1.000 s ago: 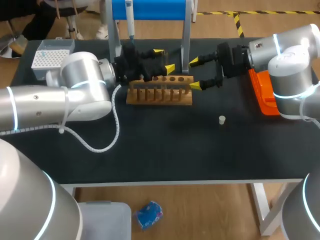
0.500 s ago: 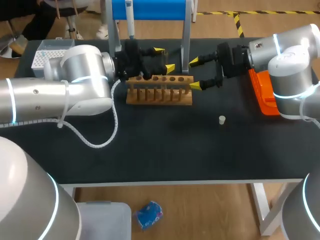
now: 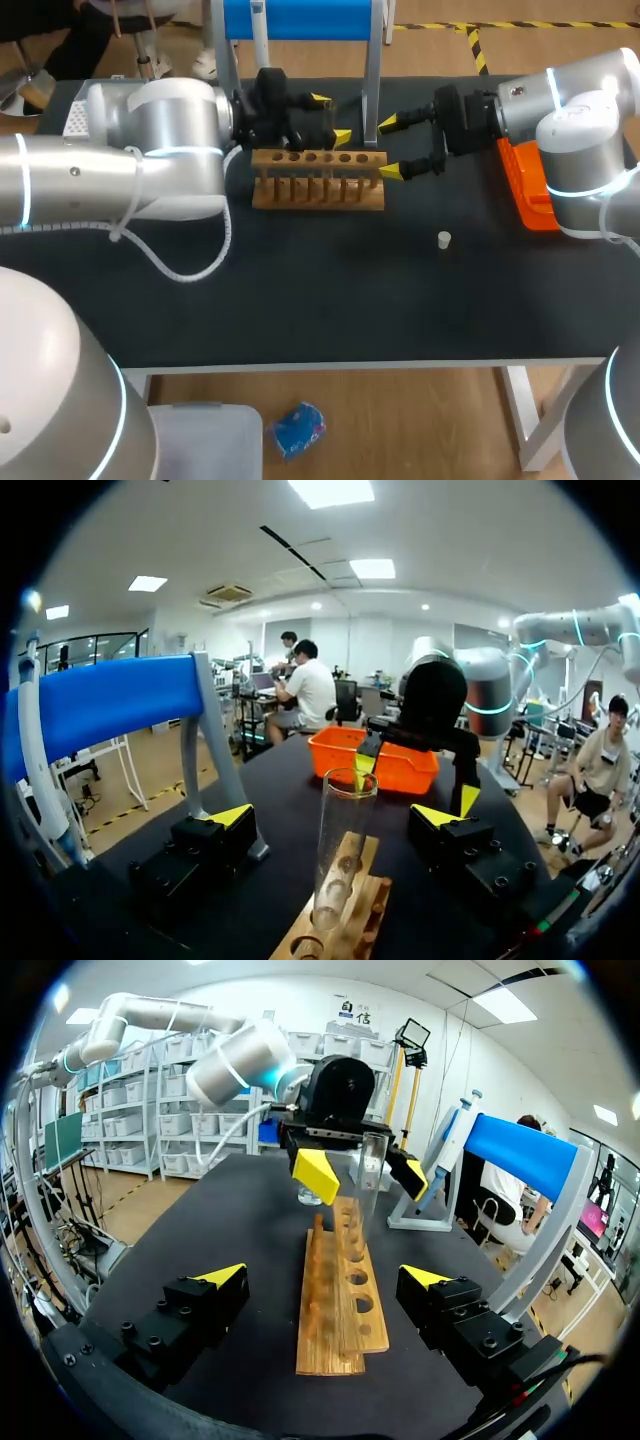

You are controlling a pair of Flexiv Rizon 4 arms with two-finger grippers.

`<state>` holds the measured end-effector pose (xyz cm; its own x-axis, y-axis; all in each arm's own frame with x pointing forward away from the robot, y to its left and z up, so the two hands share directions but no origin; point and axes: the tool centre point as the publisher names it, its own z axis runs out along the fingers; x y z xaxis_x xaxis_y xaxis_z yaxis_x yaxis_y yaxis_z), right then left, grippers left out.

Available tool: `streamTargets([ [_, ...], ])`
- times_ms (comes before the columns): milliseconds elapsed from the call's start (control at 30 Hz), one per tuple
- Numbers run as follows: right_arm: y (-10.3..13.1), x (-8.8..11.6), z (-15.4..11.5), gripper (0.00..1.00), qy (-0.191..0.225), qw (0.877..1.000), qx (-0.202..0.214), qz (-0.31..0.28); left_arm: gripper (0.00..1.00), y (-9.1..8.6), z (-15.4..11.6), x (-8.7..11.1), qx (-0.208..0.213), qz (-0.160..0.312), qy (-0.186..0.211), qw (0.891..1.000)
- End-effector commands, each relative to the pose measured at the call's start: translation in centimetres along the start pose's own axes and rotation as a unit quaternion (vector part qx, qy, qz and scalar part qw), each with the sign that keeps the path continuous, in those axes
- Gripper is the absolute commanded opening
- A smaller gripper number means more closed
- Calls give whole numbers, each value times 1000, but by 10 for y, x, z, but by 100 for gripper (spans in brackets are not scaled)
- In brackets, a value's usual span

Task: Invert the test tube, pick up the pipette, mount the tip to pipette, aspirate from beaker and dispense into the tube, eject the tip, return the pipette, and cap with the stopper.

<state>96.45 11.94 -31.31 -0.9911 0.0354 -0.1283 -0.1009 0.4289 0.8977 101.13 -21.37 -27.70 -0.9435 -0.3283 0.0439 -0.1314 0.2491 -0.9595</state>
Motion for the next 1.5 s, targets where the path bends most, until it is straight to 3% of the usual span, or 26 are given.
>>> streamTargets([
  [33, 0, 0, 0, 100, 1, 1000, 1, 0, 100, -4, 1, -3, -48, -6, 9, 999],
  [233, 0, 0, 0, 100, 1, 1000, 1, 0, 100, -4, 2, -3, -71, -4, 13, 997],
  [300, 0, 0, 0, 100, 1, 1000, 1, 0, 100, -3, 3, -2, -131, 2, 16, 991],
  [400, 0, 0, 0, 100, 1, 1000, 1, 0, 100, -6, 5, -1, -144, -2, 18, 989],
  [567, 0, 0, 0, 100, 1, 1000, 1, 0, 100, -19, -10, 2, -184, 0, 3, 983],
  [633, 0, 0, 0, 100, 1, 1000, 1, 0, 100, -25, -17, 3, -177, -2, -2, 984],
  [733, 0, 0, 0, 100, 1, 1000, 1, 0, 100, -40, -25, 5, -210, 10, 3, 978],
  [867, 0, 0, 0, 100, 1, 1000, 1, 0, 100, -69, -38, 10, -179, 26, 10, 983],
  [1000, 0, 0, 0, 100, 1, 1000, 1, 0, 100, -97, -55, 16, -186, 46, 12, 981],
  [1067, 0, 0, 0, 100, 1, 1000, 1, 0, 100, -109, -64, 19, -210, 50, 22, 976],
  [1200, 0, 0, 0, 100, 1, 1000, 1, 0, 100, -131, -82, 26, -208, 65, 37, 975],
  [1233, 0, 0, 0, 100, 1, 1000, 1, 0, 100, -135, -87, 28, -180, 68, 37, 981],
  [1500, 0, 0, 0, 100, 1, 1000, 1, 0, 100, -148, -145, 37, -125, 80, 38, 988],
])
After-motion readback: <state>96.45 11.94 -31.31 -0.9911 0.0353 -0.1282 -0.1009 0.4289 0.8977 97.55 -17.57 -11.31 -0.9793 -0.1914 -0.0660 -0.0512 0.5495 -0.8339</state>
